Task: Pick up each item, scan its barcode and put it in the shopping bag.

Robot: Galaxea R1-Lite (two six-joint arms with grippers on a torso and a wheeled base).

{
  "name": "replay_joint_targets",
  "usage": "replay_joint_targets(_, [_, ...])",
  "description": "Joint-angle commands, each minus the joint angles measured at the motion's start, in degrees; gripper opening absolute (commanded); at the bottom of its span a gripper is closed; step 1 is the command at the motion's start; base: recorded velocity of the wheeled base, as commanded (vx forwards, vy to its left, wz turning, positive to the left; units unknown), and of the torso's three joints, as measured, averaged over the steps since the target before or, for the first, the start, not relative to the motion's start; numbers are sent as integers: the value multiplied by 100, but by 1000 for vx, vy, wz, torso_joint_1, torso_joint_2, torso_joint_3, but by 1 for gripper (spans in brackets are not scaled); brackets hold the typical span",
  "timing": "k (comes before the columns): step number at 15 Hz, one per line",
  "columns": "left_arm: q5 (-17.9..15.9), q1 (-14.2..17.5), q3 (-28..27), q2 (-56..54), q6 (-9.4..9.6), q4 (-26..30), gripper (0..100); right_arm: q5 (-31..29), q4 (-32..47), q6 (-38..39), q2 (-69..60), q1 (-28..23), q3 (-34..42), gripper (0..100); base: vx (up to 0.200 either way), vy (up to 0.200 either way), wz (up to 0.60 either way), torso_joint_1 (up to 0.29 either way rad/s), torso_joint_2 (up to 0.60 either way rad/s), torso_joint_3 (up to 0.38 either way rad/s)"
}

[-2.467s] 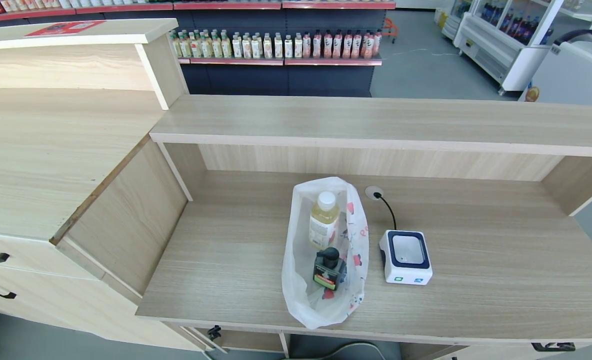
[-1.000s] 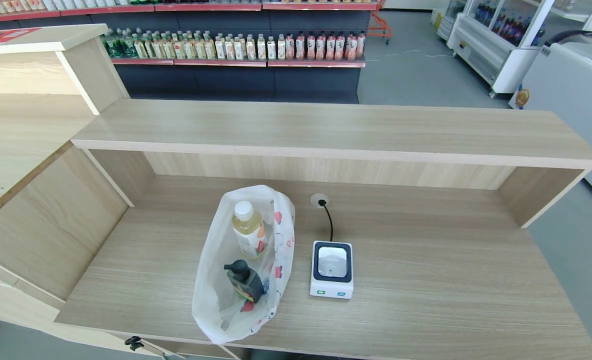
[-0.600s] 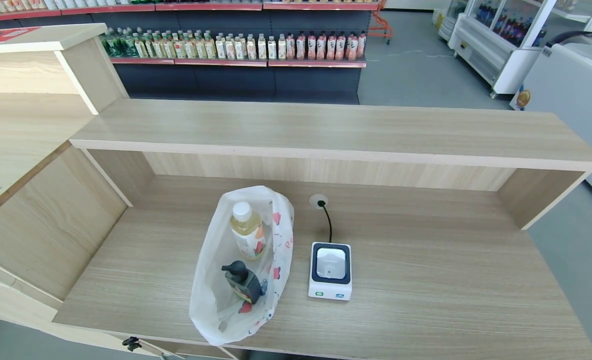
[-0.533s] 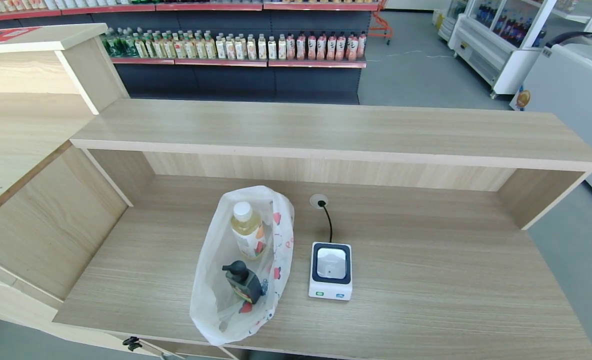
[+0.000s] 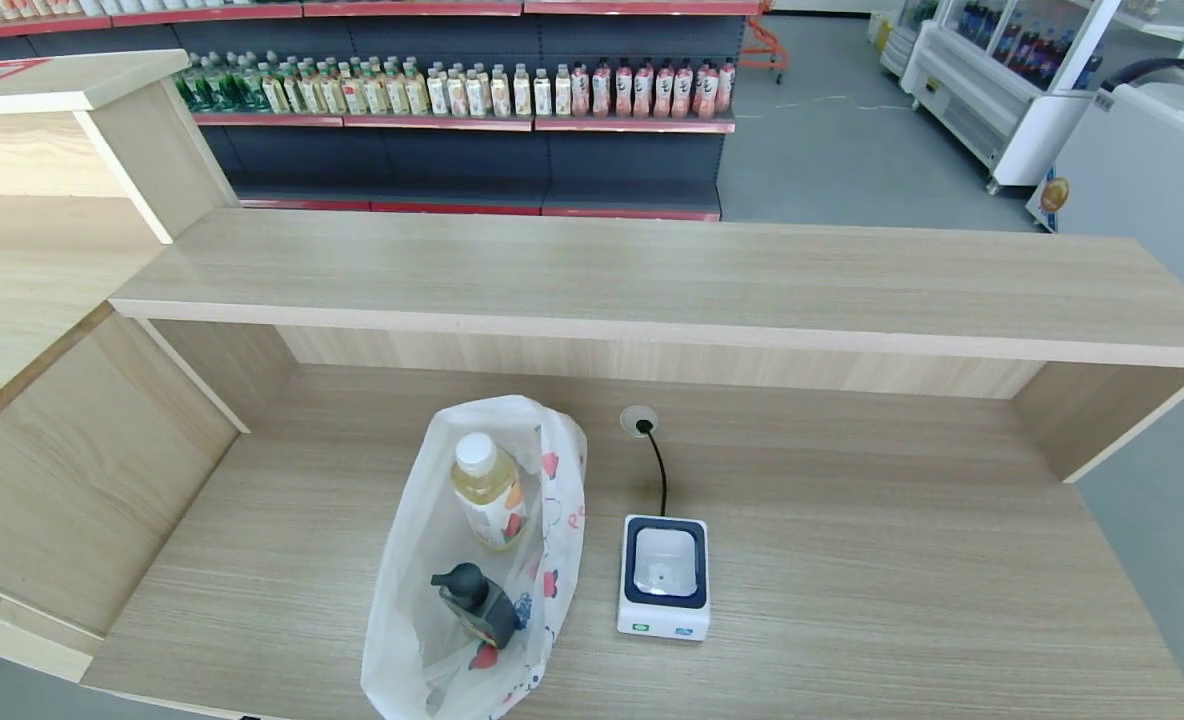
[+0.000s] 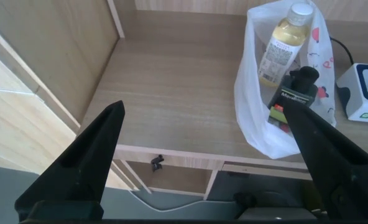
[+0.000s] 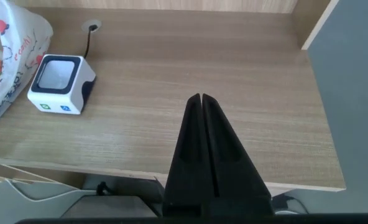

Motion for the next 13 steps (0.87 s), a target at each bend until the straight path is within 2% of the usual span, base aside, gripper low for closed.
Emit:
replay_joint_targets(1, [2, 4, 1, -2, -1, -1, 100, 4, 4, -4, 13, 4, 0, 0, 0, 0, 0, 0, 0, 0])
replay_joint_targets(13, [2, 4, 1, -2, -1, -1, 100, 4, 4, -12, 13, 4, 0, 0, 0, 0, 0, 0, 0, 0])
